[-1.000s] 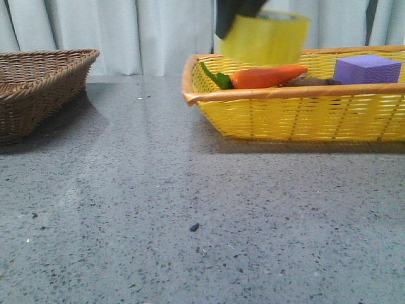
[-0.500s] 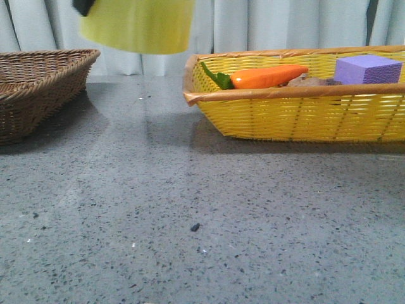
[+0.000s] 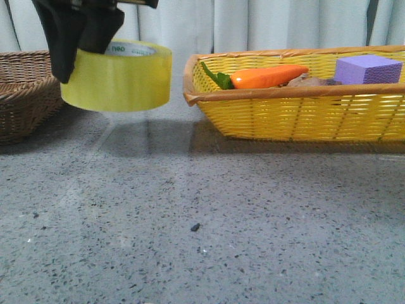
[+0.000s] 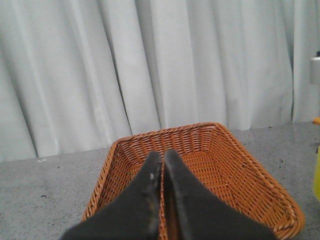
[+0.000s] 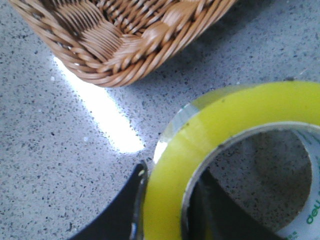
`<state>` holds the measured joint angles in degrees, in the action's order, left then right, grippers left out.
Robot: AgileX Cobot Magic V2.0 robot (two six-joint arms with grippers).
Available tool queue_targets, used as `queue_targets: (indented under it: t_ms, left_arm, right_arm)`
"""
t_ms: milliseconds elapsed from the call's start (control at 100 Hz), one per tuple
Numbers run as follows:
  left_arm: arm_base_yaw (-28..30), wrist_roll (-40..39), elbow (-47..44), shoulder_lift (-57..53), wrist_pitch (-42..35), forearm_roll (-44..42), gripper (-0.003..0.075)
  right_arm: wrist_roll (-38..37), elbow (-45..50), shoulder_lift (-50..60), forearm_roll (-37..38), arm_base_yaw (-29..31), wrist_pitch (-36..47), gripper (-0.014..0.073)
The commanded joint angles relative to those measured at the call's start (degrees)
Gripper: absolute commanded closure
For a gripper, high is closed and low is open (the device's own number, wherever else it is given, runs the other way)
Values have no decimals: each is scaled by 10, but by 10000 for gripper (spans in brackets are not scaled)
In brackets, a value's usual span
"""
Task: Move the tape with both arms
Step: 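Lift the tape roll with the right gripper and carry it toward the brown basket, then set the tape roll on the table and open the right gripper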
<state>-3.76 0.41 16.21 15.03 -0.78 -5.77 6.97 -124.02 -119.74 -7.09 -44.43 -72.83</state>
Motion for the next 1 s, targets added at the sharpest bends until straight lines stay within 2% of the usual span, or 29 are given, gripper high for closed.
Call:
queue_targets:
  t_ms: [0, 520, 590, 760, 990]
  left_arm:
    - [3, -4, 19, 11, -39, 6, 741]
    - [3, -4, 19, 11, -39, 6, 741]
    - [3, -4, 19, 11, -39, 6, 741]
    - [3, -4, 19, 11, -39, 6, 741]
    - [3, -4, 19, 11, -27, 6, 741]
  right_arm:
    - [8, -22, 28, 4, 0, -19, 577]
    - [8, -22, -3, 13, 0, -12, 571]
    - [8, -22, -3, 13, 0, -11, 525]
    - [8, -22, -3, 13, 0, -7, 306]
    - [8, -22, 5, 13, 0, -9, 298]
